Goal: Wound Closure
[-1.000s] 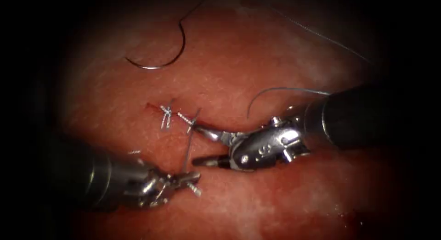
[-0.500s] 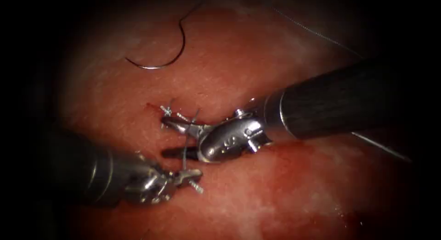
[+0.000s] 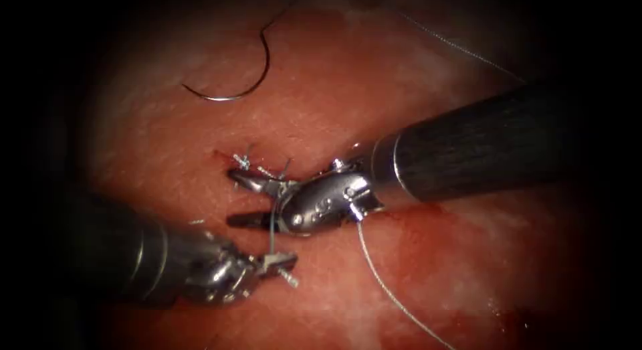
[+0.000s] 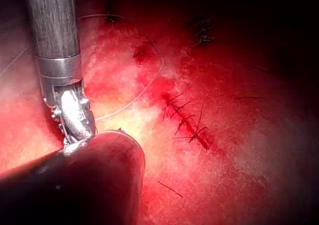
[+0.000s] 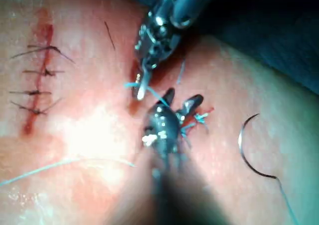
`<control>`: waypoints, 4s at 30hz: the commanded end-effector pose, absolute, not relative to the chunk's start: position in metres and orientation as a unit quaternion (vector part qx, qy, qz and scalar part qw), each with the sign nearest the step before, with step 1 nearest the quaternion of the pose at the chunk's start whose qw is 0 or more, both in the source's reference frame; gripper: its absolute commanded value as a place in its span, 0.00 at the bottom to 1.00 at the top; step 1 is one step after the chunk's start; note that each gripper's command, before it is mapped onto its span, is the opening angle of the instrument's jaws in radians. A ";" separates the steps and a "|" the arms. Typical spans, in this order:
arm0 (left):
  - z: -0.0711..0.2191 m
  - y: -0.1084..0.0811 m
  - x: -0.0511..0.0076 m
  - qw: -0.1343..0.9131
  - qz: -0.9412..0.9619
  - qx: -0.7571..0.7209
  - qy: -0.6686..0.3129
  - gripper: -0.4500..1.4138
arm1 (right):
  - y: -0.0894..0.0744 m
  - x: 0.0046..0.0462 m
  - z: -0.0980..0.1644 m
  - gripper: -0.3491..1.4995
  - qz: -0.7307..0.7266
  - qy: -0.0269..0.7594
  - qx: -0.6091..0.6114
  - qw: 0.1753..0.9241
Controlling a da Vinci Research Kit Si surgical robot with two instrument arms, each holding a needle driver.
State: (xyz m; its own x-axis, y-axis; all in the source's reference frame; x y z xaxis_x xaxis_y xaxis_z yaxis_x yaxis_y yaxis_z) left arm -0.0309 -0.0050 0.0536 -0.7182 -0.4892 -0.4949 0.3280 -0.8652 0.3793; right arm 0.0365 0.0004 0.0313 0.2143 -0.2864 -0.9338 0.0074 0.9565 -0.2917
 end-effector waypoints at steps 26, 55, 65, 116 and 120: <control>0.054 -0.007 -0.0297 0.212 -0.919 0.310 -0.124 0.00 | 0.000 0.0357 0.033 0.15 -0.090 0.605 -0.078 0.787; 0.069 -0.009 -0.0138 0.108 -0.948 0.274 -0.119 0.00 | 0.001 0.0307 0.024 0.86 0.001 0.619 -0.062 0.783; 0.066 -0.005 -0.0049 0.059 -0.955 0.252 -0.147 0.00 | 0.001 0.0306 0.024 0.85 0.000 0.620 -0.062 0.782; 0.059 -0.003 -0.0178 -0.248 -0.830 0.495 -0.064 0.94 | 0.001 0.0294 0.024 0.85 -0.001 0.615 -0.061 0.787; 0.057 -0.003 -0.0189 -0.241 -0.813 0.528 -0.051 0.92 | 0.001 0.0279 0.023 0.84 0.012 0.607 -0.056 0.792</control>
State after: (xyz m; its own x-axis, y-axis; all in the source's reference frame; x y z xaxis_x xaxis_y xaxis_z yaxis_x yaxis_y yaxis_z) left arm -0.0187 -0.0018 0.0565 -0.3155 0.3322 -0.8889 -0.4410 -0.8807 -0.1727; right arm 0.0275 0.0023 0.0224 0.2664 -0.0440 -0.9629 -0.0962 0.9928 -0.0720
